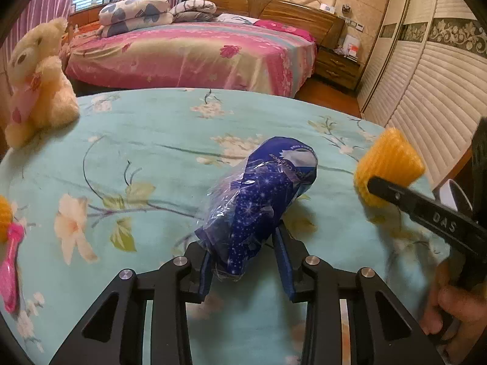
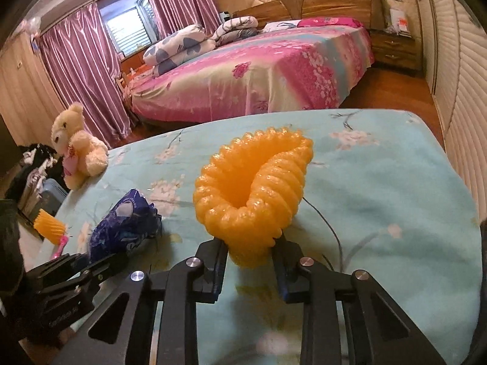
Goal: Collect trash
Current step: 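Carry the blue bag and yellow cup over the white bin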
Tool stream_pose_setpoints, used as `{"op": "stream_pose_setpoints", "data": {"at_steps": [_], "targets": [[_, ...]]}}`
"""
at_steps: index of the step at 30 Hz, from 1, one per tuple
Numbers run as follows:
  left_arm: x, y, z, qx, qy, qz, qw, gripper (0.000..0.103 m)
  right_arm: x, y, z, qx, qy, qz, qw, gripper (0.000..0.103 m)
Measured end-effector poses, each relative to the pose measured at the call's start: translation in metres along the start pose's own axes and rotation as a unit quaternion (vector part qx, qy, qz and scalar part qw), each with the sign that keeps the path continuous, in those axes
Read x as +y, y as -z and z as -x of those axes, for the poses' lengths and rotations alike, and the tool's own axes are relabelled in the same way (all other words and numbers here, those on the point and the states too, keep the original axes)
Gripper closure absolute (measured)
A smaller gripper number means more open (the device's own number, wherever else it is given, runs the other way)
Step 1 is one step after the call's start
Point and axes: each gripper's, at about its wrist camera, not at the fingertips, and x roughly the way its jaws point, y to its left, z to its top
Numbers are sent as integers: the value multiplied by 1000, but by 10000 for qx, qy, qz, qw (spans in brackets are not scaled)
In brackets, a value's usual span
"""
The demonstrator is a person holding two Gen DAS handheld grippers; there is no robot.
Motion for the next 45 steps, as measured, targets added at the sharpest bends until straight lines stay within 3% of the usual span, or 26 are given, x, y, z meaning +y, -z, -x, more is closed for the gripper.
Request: {"op": "stream_pose_setpoints", "data": {"at_steps": [18,45], "targets": [[-75,22,27,0,589,-513,9969,69,-48,47,79,-134,159,-465,9987,76],[-167,36,37,-7,826,-1248,9887,69,-98,71,152,-518,542,-774,9942,76]]}}
